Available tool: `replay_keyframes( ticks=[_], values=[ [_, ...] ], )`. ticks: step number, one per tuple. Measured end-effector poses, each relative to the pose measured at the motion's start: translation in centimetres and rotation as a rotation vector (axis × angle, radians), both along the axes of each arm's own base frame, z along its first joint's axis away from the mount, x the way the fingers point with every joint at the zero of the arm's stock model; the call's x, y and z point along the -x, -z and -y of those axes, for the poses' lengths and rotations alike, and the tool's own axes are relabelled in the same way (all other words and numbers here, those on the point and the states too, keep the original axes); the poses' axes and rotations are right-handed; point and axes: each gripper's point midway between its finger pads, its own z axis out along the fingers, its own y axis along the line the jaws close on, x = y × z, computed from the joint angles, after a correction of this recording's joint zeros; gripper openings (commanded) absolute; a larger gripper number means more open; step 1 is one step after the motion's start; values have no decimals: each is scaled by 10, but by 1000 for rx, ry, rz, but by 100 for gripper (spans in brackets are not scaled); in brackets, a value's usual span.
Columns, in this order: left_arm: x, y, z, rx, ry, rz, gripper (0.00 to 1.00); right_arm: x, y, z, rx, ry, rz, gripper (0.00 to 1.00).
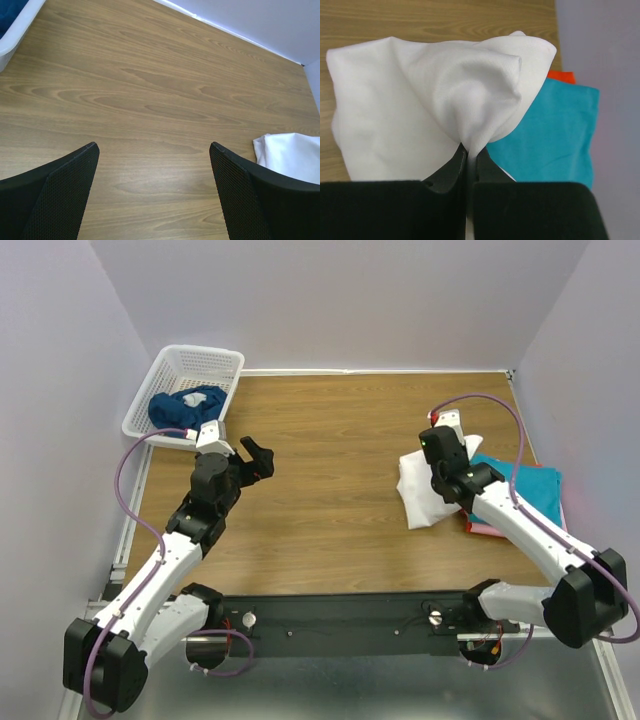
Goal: Fold and stack the t-shirts
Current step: Neatly place the folded tshirt to the corner
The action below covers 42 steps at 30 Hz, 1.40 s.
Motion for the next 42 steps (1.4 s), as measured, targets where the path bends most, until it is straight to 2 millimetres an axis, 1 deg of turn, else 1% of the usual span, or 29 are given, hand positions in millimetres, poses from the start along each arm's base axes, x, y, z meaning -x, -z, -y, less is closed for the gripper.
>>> replay_keyframes(
  ticks=[5,8,14,18,23,29,32,36,42],
  values=[
    [0,-4,0,5,0,15,98,6,-31,19,90,34,42,1],
    [0,-4,0,5,0,17,98,9,-41,25,123,50,45,1],
    [0,-3,0,3,0,16,98,16,-53,38,172,82,32,1],
    [0,-3,0,3,0,16,98,17,-67,40,175,89,49,1],
    [0,-3,0,2,0,17,98,14,-93,40,153,99,102,1],
    [0,-3,-1,2,-1,18,98,18,-117,45,145,110,141,1],
    [1,-3,-1,2,-1,17,98,20,-125,48,149,116,148,1],
    [1,-2,-1,1,-1,15,98,25,-128,61,180,147,135,1],
    [1,-2,-1,0,-4,15,98,30,-120,102,220,273,69,1]
  ],
)
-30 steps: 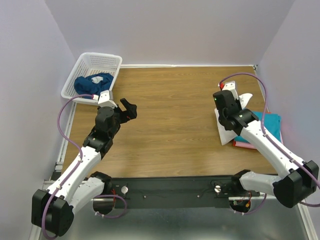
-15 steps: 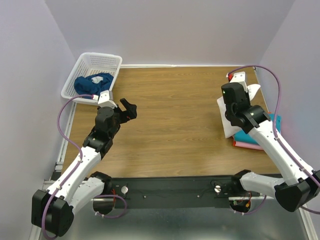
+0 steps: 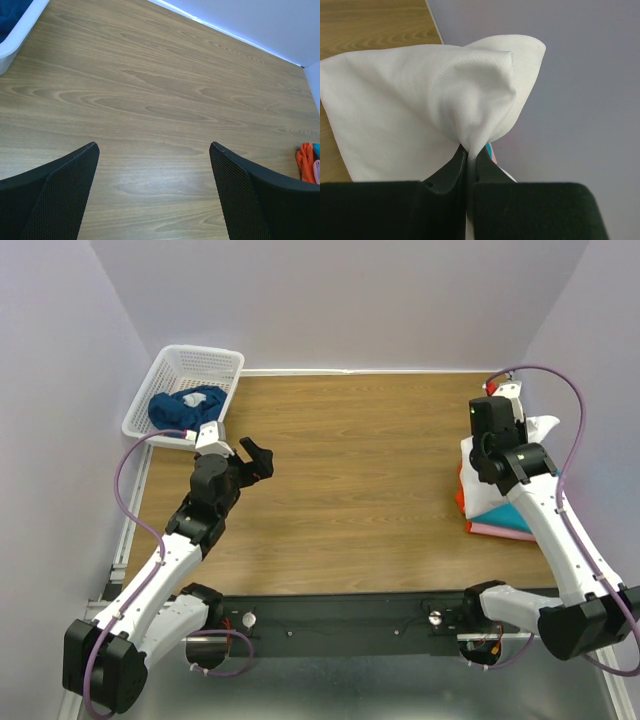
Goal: Fold and stack the t-shirts
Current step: Neatly place the folded tshirt to the corner
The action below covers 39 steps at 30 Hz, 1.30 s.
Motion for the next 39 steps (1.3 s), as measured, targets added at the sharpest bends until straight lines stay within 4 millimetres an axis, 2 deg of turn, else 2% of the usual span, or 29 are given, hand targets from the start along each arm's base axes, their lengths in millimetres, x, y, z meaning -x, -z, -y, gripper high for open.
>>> replay_keyframes(
  ticks=[6,14,22,23,24,25,26,30,39],
  values=[
    [0,0,-1,-1,-4,1,98,-5,19,15,14,52,-79,1],
    [0,-2,-1,1,-5,5,98,2,64,58,5,182,-227,1],
    [1,-1,-1,-1,-4,5,98,-3,96,79,-27,221,-286,2],
    [1,-1,-1,-1,-4,6,98,-1,103,83,-28,231,-306,10],
    [1,-2,-1,-1,-4,6,98,-1,106,85,-27,237,-315,26],
    [1,-2,-1,-1,-4,8,98,0,110,88,-27,245,-325,59],
    [1,-2,-2,0,-4,10,98,1,114,92,-29,259,-333,99],
    [3,-3,-2,1,-6,15,98,2,118,103,-31,291,-333,100],
    [3,-3,-5,-1,-19,18,98,-2,113,104,-56,320,-260,100]
  ],
)
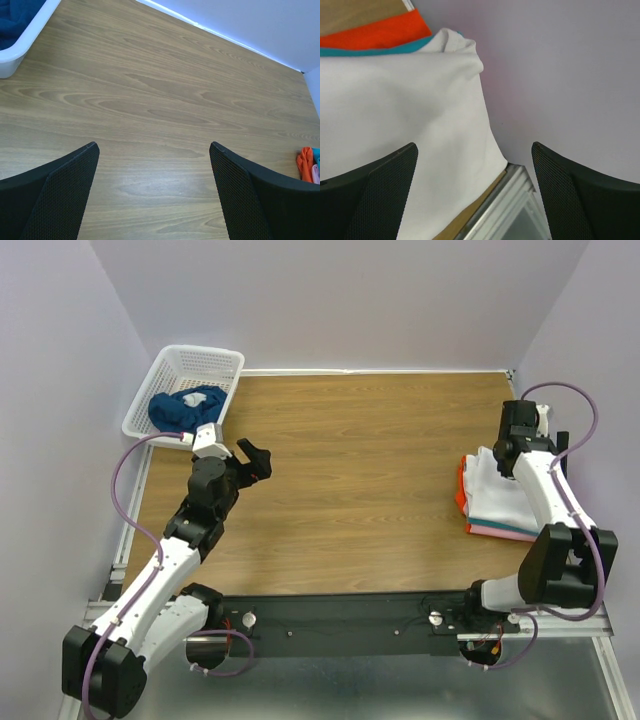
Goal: Fold and stack the t-shirts
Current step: Neatly place the folded tshirt to the corner, then reset both grippers
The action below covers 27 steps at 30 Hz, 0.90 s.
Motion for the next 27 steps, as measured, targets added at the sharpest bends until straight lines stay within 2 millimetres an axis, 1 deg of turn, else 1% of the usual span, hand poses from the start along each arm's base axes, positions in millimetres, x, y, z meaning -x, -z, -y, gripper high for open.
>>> replay_keyframes(
  ticks=[3,7,12,13,15,16,17,18,21,22,24,25,27],
  values=[
    [0,-2,-1,4,-5,6,98,-6,-13,-4,-31,14,120,100],
    [1,-5,-2,10,-10,15,98,-20,-34,-20,-132,-29,311,100],
    [0,-3,-2,7,-12,7,98,-47,-63,-59,-336,-188,539,100],
    [-1,-1,-1,5,-12,0,98,-53,-71,-70,-384,-229,587,100],
    [-2,0,-1,4,-12,-12,98,-61,-80,-85,-451,-289,643,100],
    [-3,-2,0,13,-13,-12,98,-67,-85,-94,-495,-326,673,100],
    [-3,-4,1,26,-13,-11,98,-70,-87,-99,-519,-348,689,100],
    [-4,-7,2,46,-16,-9,98,-77,-90,-112,-579,-390,721,100],
    [-5,-14,4,86,-20,7,98,-89,-90,-141,-712,-499,780,100],
    [-4,-16,4,99,-23,11,98,-90,-83,-157,-789,-546,801,100],
    [-4,-19,4,112,-25,17,98,-90,-73,-177,-877,-593,807,100],
    [-3,-21,4,122,-29,23,98,-90,-70,-182,-893,-604,806,100],
    [-4,-25,1,130,-47,35,98,-89,-63,-204,-945,-644,799,100]
  ],
)
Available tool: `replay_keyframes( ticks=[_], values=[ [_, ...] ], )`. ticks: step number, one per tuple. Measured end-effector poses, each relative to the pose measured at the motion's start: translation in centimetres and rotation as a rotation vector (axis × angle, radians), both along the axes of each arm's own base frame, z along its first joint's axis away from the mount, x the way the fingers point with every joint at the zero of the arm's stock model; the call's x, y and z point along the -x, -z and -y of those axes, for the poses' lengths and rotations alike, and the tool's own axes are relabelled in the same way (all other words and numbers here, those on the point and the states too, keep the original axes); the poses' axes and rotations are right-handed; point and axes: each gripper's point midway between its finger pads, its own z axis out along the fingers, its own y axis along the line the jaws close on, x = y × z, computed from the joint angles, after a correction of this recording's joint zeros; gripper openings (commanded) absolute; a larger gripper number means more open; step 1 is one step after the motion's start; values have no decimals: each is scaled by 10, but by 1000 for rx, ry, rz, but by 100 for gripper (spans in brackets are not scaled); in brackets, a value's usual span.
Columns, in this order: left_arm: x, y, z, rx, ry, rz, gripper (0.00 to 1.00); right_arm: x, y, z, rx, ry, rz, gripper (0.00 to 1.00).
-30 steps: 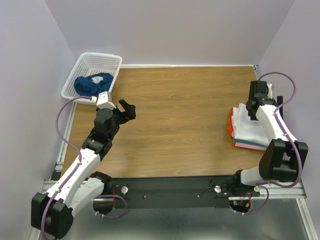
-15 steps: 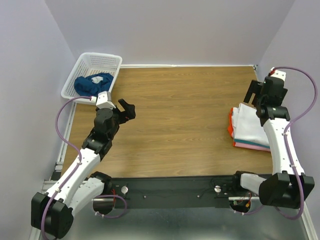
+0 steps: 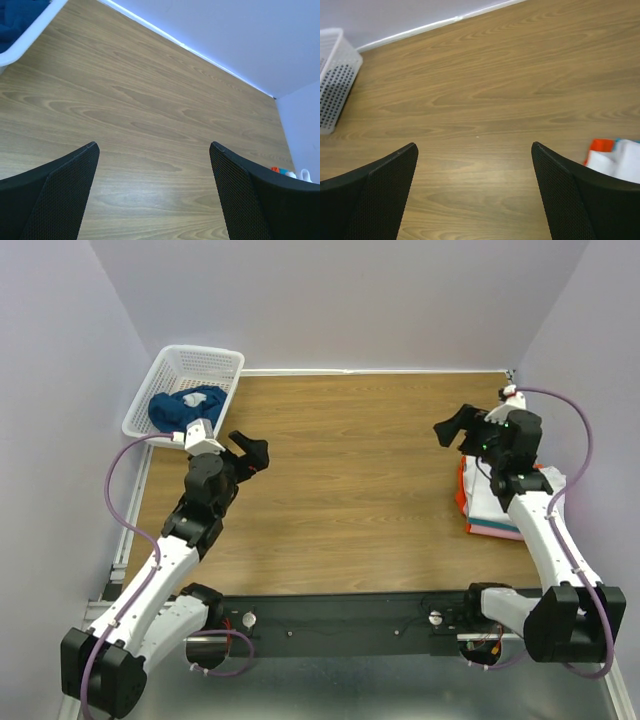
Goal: Fold and stack the t-shirts
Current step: Reset both grippers
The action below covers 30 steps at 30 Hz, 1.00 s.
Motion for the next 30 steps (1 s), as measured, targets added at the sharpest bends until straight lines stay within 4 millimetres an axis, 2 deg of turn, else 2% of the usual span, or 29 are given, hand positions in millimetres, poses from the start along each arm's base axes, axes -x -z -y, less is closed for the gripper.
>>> replay_keyframes(
  ticks=[4,6,7,11,14,20,30],
  values=[
    [-6,-2,-5,-16,-38,-25,98,4,5,-51,-6,-110,31,100],
    [-11,-8,-4,-22,-43,-29,98,12,21,-81,-5,-171,16,100],
    [-13,-12,-3,-27,-41,-26,98,15,31,-87,-7,-176,2,100],
    [-15,-17,-2,-44,-27,-15,98,25,71,-78,-14,-109,-58,100],
    [-15,-14,-2,-56,-24,-17,98,30,81,-70,-7,-65,-70,100],
    [-14,-8,-3,-74,-20,-25,98,28,55,-64,-19,-31,21,100],
    [-16,-3,-3,-82,-24,-37,98,28,41,-60,-22,-11,69,100]
  ],
)
